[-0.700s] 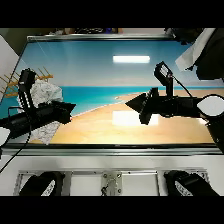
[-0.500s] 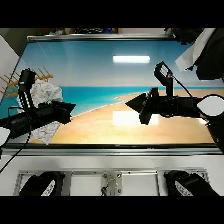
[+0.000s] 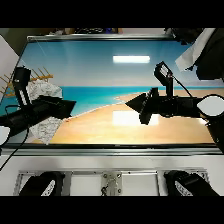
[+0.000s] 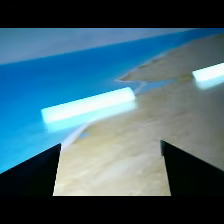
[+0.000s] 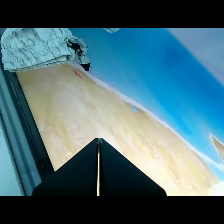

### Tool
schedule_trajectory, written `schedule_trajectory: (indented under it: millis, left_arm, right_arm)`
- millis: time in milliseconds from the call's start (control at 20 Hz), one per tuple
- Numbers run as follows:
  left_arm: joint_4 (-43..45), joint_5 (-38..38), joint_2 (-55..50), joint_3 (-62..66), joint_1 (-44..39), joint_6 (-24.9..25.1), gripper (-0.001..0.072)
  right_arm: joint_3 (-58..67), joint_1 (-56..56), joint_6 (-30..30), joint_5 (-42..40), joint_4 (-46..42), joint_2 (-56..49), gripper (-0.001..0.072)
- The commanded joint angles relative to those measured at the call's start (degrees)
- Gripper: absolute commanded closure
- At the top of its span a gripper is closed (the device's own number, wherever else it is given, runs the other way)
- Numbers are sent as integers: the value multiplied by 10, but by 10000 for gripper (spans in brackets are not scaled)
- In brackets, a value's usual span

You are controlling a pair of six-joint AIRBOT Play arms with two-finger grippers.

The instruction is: Fold the clothes and pants, and hang the long-sleeved shirts on hangers.

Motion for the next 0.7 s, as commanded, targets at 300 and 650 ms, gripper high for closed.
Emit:
schedule_trajectory:
  millis: [300,650]
  left_arm:
    - [184,10,-207,27,326,-83,14]
    - [184,30,-364,27,423,-83,13]
  right_arm:
    - [0,0,0,0,0,0,682]
    - [0,0,0,0,0,0,682]
